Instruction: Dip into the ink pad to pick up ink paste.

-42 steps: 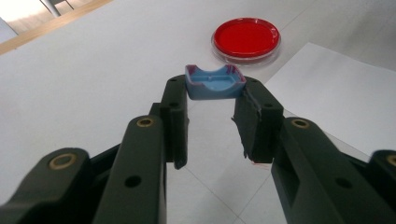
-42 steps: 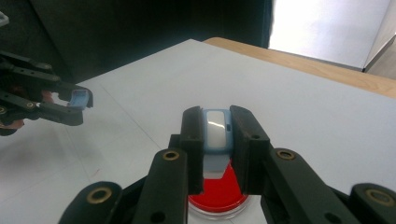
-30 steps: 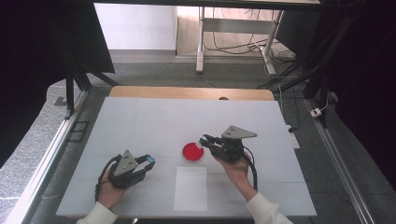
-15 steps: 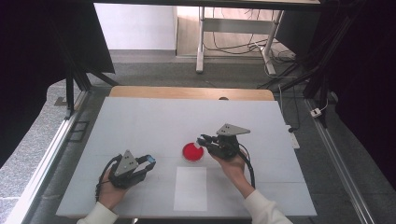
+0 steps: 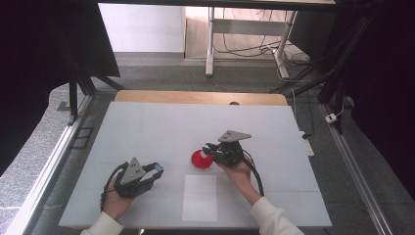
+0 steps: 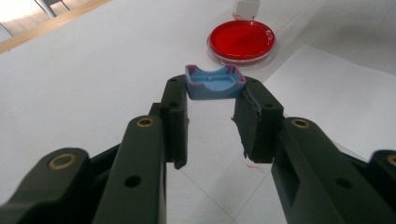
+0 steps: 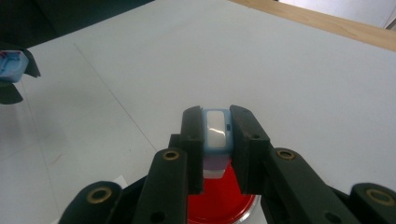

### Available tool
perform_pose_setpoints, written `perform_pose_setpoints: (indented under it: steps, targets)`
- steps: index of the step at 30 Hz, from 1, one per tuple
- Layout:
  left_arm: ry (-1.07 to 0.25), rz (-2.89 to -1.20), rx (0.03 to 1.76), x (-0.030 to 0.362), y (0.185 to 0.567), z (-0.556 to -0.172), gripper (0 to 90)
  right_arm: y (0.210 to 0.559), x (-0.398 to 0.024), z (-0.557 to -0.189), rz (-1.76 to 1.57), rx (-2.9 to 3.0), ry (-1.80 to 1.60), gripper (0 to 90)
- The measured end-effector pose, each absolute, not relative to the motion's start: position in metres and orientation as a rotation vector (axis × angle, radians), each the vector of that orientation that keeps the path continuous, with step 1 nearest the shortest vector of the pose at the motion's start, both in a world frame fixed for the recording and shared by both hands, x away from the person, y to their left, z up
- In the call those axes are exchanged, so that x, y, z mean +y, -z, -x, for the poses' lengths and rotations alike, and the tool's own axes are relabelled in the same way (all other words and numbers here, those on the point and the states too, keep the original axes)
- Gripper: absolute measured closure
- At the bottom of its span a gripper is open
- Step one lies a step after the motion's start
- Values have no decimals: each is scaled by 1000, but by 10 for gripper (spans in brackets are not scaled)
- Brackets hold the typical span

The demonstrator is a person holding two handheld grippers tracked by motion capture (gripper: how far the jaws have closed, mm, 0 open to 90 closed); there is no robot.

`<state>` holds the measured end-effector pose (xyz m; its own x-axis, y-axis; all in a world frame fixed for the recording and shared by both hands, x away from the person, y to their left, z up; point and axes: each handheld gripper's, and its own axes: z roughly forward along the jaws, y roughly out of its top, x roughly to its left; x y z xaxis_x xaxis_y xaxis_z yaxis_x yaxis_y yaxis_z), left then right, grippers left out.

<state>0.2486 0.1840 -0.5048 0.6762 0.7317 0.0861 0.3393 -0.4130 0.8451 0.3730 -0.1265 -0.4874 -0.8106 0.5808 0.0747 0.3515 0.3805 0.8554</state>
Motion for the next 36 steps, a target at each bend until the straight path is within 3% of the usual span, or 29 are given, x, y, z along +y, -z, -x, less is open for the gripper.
perform_pose_setpoints:
  steps: [36]
  targets:
    - [-563,-2024,827,184,507,-249,654,499,-114,-377,-786,2466,-1262,753]
